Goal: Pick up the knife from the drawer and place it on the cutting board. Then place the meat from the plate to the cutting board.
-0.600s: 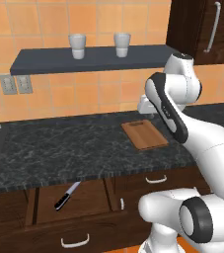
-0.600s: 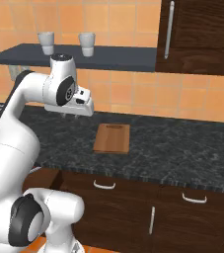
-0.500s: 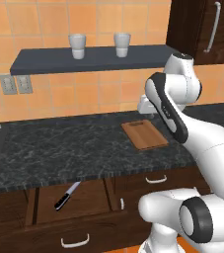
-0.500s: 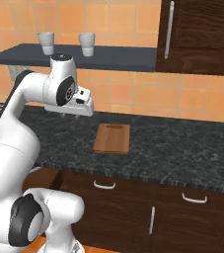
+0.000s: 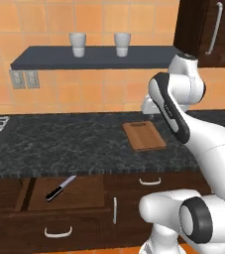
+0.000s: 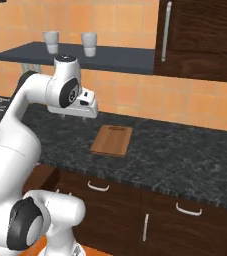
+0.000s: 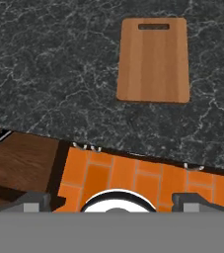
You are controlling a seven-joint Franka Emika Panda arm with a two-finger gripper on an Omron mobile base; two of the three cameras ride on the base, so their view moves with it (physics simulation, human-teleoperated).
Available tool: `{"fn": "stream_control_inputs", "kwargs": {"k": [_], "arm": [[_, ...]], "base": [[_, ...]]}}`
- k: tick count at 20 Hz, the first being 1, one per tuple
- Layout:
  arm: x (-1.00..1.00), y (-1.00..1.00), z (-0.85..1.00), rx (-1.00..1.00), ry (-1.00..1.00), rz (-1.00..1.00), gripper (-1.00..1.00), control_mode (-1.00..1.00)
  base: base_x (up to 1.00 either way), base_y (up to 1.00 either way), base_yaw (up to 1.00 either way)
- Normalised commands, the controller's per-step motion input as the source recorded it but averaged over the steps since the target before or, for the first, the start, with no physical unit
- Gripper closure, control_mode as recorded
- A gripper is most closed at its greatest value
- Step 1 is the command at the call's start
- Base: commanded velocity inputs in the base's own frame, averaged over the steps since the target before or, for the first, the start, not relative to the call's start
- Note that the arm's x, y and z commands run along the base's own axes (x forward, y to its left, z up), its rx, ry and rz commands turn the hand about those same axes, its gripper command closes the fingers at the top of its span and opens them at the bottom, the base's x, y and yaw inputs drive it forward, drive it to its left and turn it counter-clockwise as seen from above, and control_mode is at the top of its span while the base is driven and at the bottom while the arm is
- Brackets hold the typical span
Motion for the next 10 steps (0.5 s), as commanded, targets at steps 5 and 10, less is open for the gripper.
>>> {"fn": "stream_control_inputs", "kwargs": {"k": [5, 10], "arm": [[0.00, 0.00, 0.00, 0.00, 0.00, 0.00, -1.00, 1.00], [0.00, 0.00, 0.00, 0.00, 0.00, 0.00, -1.00, 1.00]], "base": [[0.01, -0.23, 0.46], [0.01, 0.00, 0.66]]}}
